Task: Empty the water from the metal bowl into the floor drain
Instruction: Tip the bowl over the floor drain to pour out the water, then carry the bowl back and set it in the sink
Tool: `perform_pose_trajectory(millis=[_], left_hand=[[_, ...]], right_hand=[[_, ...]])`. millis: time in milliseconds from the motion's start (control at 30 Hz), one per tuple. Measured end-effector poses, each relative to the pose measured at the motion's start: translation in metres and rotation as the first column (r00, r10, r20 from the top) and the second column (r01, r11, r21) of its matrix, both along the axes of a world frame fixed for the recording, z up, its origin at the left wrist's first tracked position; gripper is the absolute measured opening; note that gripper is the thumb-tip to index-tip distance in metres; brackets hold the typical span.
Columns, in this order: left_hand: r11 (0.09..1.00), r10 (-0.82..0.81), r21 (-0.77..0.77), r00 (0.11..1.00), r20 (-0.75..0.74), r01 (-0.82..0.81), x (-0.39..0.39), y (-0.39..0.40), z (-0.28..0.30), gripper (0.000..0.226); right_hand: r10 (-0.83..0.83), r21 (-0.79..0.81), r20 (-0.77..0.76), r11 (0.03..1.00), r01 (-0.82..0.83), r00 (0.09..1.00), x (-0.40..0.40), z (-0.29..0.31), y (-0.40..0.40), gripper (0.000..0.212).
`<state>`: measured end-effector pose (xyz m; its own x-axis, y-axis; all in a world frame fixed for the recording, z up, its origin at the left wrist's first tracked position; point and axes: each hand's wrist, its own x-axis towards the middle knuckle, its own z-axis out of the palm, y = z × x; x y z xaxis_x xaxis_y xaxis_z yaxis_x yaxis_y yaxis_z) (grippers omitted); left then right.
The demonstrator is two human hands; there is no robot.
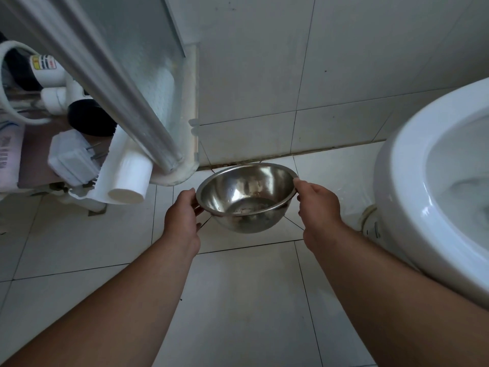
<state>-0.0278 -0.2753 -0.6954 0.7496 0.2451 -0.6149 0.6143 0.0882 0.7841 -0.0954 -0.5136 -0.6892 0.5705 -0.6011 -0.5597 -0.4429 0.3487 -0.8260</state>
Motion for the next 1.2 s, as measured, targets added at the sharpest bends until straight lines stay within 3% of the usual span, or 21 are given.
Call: perform_pose_trajectory(millis=[133,300,467,633,800,1000,1200], left_hand=[[0.999,-0.026,-0.043,1.0,-0.005,0.026,0.0,-0.002,-0.007,0.01],[0.994,-0.045,-0.104,0.999,-0.007,0.044,-0.003,-0.002,-0.013,0.006],[0.987,-0.094,-0.132,0.995,-0.017,0.09,-0.005,-0.005,-0.014,0.017],[0.987,-0.099,-0.132,0.992,-0.075,0.088,-0.018,0.001,-0.017,0.021],[0.979,-0.176,-0.119,0.981,-0.076,0.167,-0.033,0.009,-0.007,0.025],[0.982,-0.135,-0.151,0.981,-0.139,0.114,-0.072,0.003,0.034,0.024],[0.986,-0.077,-0.162,0.975,-0.209,0.043,-0.121,0.013,0.128,0.032]], right_hand=[[-0.003,0.043,-0.011,0.999,0.003,1.0,-0.003,-0.001,-0.002,0.021],[-0.001,-0.014,-0.001,1.0,0.001,1.0,-0.006,-0.009,-0.004,0.028],[0.017,-0.022,-0.026,1.0,-0.018,1.0,-0.013,-0.016,-0.007,0.057],[-0.033,-0.026,-0.029,0.999,0.032,0.999,-0.026,-0.018,-0.002,0.032],[-0.048,-0.028,-0.035,0.998,0.047,0.998,-0.047,-0.016,0.002,0.027],[-0.055,0.061,-0.085,0.996,0.06,0.995,-0.072,0.039,0.006,0.038],[-0.081,0.16,-0.181,0.981,0.111,0.98,-0.122,0.143,0.012,0.023]])
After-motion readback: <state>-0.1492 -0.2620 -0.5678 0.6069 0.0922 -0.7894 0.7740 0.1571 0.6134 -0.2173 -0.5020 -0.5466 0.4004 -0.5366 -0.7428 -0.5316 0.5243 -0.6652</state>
